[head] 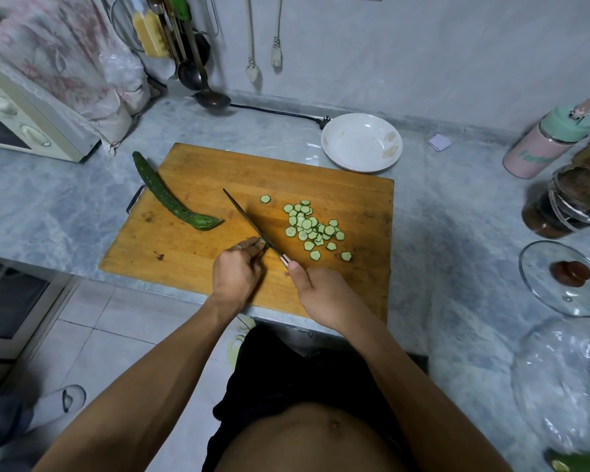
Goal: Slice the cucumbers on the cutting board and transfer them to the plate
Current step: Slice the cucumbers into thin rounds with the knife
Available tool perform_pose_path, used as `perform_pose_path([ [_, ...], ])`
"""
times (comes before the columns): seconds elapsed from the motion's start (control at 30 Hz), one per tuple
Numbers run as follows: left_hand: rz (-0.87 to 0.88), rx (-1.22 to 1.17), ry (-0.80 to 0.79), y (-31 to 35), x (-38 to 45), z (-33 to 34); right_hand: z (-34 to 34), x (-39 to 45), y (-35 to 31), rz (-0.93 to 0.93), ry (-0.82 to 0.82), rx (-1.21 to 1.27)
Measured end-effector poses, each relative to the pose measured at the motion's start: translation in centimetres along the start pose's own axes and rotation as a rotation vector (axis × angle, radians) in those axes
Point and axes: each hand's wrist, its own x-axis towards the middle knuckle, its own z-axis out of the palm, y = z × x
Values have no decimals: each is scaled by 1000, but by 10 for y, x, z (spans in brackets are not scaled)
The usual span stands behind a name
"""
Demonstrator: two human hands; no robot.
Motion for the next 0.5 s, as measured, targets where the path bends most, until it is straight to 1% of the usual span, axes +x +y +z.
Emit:
perform_pose_path([
  [0.2,-4,-7,14,0,-1,4,6,14,-1,49,-7,22],
  [0.37,15,29,-6,-1,0,2,22,25,-1,46,22,-55],
  [0.5,1,6,-6,0,1,0,14,27,3,78,42,2],
])
